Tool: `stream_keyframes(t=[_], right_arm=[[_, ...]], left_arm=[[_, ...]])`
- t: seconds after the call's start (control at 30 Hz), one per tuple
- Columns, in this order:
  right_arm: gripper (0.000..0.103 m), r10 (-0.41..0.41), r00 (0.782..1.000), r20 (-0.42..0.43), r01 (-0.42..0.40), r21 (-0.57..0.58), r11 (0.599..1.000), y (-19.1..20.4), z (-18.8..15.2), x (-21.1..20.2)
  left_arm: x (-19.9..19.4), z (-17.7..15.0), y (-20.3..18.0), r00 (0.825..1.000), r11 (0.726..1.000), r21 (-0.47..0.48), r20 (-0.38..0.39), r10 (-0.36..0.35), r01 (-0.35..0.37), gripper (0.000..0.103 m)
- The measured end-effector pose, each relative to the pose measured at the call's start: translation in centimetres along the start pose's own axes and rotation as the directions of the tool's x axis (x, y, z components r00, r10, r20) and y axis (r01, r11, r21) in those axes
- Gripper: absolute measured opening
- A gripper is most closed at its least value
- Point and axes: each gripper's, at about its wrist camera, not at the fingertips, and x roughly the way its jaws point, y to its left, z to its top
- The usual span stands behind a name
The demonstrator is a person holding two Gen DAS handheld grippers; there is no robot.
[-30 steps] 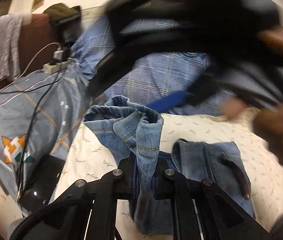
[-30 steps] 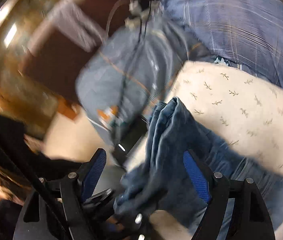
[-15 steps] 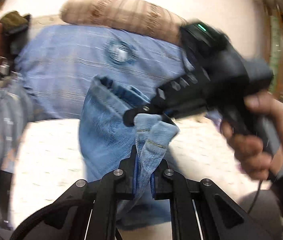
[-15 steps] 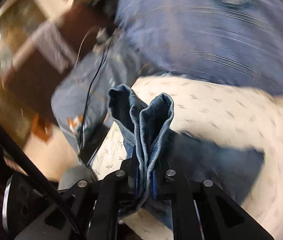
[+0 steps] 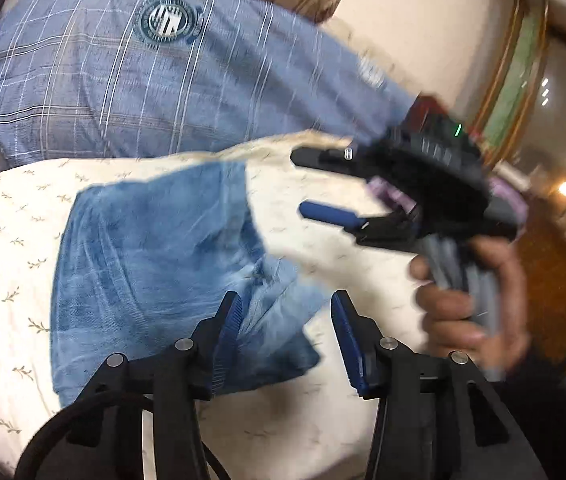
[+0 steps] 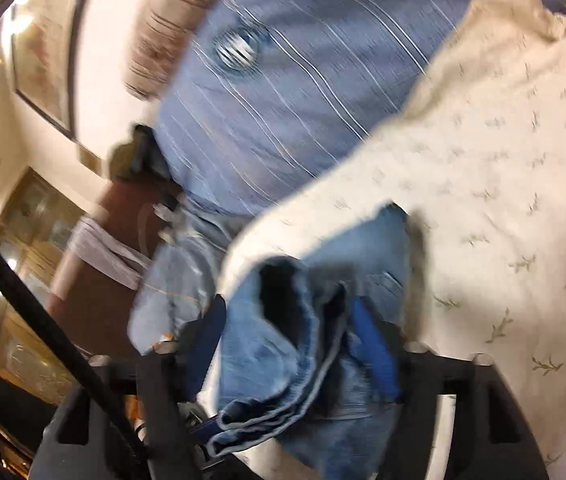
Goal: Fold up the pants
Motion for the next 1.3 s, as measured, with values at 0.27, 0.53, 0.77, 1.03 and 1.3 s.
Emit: stream_keyframes(t=[0.27, 0.53, 0.77, 1.03, 1.3], right_arm=[[0.061, -0.117, 0.992, -0.047, 0.106, -0.188, 0.977, 3.8, 0.1, 4.5], [0.002, -0.200, 0.979, -0.044, 0.188, -0.201, 0.961, 3.5, -0.8, 4.5], [0.001, -0.304, 0.947, -0.108, 0.297, -0.077, 0.952, -1.9, -0.3, 7.1], [0.046, -0.245, 0.969, -0.033, 0.242, -0.066, 0.968, 0.0, -1.1, 3.0], [0.070, -0.194, 0.980, -0.046, 0.189, -0.093, 0.978, 2.5, -5.0, -0.8]], left_arm=[[-1.1, 1.7, 6.8, 0.984, 0.983, -0.046, -0.014, 0.176, -0.176, 0.046], [2.3, -2.3, 7.8, 0.986, 1.000, 0.000, -0.165, 0.011, -0.011, 0.034], [3.3, -4.2, 9.6, 0.980, 0.999, 0.042, -0.198, 0.003, 0.005, 0.036], [1.2, -3.6, 13.1, 0.976, 0.997, -0.042, -0.203, -0.079, 0.072, 0.036], [-3.1, -0.5, 16.7, 0.994, 0.996, -0.072, -0.090, -0.062, 0.056, 0.051]])
